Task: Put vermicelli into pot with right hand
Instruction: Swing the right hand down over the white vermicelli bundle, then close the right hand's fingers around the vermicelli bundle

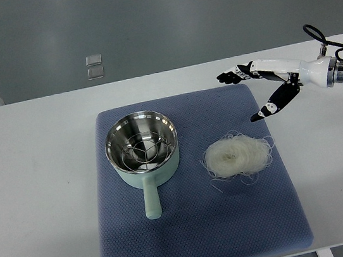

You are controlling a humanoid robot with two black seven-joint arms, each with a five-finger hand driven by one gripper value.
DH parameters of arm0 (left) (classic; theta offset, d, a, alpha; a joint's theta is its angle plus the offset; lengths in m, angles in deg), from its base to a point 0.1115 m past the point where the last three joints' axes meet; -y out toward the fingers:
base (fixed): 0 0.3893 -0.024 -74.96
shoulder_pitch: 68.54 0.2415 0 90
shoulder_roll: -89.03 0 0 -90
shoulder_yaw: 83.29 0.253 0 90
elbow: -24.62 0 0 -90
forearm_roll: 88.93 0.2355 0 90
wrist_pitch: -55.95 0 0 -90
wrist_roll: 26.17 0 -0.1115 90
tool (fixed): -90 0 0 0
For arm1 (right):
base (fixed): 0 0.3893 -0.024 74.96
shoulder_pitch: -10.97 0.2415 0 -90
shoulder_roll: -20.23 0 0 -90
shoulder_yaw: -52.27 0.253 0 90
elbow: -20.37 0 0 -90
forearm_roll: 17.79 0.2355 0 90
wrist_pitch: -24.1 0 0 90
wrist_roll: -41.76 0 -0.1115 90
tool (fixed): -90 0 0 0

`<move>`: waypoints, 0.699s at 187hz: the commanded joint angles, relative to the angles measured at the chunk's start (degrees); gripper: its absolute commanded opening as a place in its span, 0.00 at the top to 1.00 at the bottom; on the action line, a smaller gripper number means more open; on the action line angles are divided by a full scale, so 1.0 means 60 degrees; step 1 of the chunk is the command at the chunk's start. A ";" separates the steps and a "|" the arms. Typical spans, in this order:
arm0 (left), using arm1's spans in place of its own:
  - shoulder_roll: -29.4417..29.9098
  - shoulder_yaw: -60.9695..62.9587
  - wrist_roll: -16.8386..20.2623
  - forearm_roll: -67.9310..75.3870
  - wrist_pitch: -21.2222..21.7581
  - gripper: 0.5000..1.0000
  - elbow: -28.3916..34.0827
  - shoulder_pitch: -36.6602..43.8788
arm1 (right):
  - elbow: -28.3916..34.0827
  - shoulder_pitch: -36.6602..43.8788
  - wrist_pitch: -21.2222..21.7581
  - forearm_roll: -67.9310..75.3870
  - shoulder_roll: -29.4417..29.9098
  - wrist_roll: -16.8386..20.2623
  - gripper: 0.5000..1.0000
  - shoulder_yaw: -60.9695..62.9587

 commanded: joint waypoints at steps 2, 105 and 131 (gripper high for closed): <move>0.0000 0.0001 0.0000 -0.0001 -0.0002 0.00 0.0001 0.0000 | 0.0848 0.0147 0.0602 -0.1394 -0.0297 0.0000 0.14 -0.0022; 0.0000 0.0001 0.0000 -0.0001 -0.0002 0.00 0.0001 0.0000 | 0.1243 0.0806 -0.0555 -0.3636 0.0157 0.0264 0.15 -0.1926; 0.0000 0.0001 0.0000 -0.0001 -0.0002 0.00 0.0001 0.0000 | 0.1024 0.0674 -0.1009 -0.3680 0.0348 0.0337 0.15 -0.2087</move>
